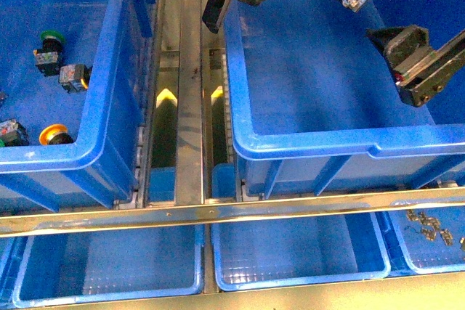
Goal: Pick red and yellow buttons and place in box
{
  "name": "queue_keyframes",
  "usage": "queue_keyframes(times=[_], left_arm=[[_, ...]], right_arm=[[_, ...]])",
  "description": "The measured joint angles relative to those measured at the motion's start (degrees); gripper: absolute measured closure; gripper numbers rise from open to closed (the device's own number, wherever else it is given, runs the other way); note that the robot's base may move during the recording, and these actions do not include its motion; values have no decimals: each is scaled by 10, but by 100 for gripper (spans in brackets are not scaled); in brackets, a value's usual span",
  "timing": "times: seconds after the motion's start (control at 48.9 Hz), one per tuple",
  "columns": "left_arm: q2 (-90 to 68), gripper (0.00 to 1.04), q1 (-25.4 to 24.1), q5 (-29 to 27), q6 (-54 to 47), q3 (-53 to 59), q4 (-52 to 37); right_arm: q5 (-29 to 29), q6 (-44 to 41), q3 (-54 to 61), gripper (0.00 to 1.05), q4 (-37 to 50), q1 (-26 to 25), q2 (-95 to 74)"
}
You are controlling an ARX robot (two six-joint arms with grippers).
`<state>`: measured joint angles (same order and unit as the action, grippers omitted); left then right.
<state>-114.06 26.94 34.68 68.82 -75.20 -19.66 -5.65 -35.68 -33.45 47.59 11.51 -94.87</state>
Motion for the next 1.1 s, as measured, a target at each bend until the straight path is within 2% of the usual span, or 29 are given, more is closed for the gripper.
queue_keyframes(times=[0.47,0.961,1.104], left_arm=[[-5,71,7,-2,0,-17,1],[-7,71,5,-2,1,-20,1],[-7,71,5,-2,1,-21,1]], right_arm=[[-16,-47,-64,6,-1,49,-31],[-19,-91,-81,6,10,68,-57],[-14,-92,-89,23,12,64,-63]])
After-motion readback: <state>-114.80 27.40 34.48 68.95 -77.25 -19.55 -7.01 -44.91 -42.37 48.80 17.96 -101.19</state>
